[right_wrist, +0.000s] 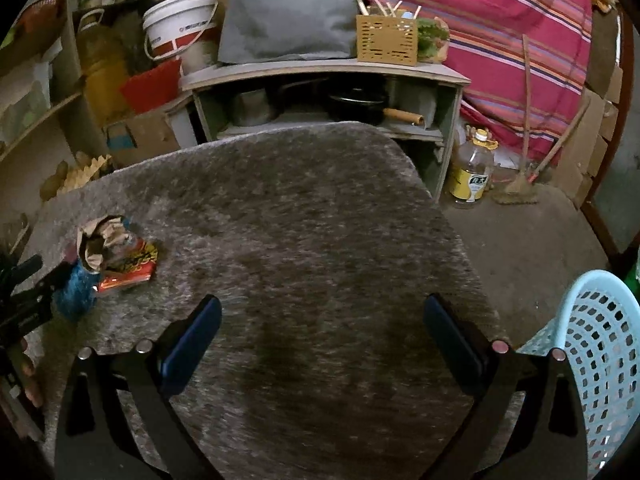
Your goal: Collect trash
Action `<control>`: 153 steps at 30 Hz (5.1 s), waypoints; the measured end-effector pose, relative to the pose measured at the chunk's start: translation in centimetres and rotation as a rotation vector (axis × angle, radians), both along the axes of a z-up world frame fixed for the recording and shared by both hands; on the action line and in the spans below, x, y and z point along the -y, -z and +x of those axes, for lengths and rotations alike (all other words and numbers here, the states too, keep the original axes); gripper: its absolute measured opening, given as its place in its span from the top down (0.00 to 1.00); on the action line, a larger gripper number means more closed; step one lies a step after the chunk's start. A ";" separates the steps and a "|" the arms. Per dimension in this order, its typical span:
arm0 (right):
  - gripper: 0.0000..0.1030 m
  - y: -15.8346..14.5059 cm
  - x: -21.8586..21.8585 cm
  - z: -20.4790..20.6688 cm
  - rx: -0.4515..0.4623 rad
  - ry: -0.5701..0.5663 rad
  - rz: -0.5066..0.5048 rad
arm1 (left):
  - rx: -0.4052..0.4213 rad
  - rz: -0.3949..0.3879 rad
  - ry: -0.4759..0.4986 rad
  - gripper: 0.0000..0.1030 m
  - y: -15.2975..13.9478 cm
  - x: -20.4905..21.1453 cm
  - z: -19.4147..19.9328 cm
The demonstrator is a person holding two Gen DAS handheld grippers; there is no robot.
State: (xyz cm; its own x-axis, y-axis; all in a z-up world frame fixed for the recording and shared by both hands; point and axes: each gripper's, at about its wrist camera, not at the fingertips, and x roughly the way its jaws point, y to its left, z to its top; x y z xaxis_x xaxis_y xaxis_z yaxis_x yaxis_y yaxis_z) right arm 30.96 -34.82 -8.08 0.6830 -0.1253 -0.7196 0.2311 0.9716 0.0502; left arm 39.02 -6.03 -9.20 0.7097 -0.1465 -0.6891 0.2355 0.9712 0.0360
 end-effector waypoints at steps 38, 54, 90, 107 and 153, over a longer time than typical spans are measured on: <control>0.04 -1.0 -7.2 1.9 0.058 -0.101 -0.033 | 0.001 -0.087 -0.192 0.11 -1.3 -8.8 0.3; 0.04 -1.5 -9.3 2.2 0.086 -0.117 -0.066 | -0.155 -0.118 -0.141 0.41 2.4 -7.4 3.4; 0.52 -2.4 -12.8 2.9 0.124 -0.239 -0.024 | 0.049 -0.007 -0.206 0.43 -6.2 -11.8 -5.7; 0.52 -5.7 -1.7 -5.7 0.158 -0.107 -0.037 | 0.164 0.022 -0.049 0.43 -9.4 -1.1 -10.4; 0.52 -2.4 28.7 -26.0 0.152 0.341 0.068 | 0.107 -0.103 0.531 0.29 -5.5 42.0 -24.1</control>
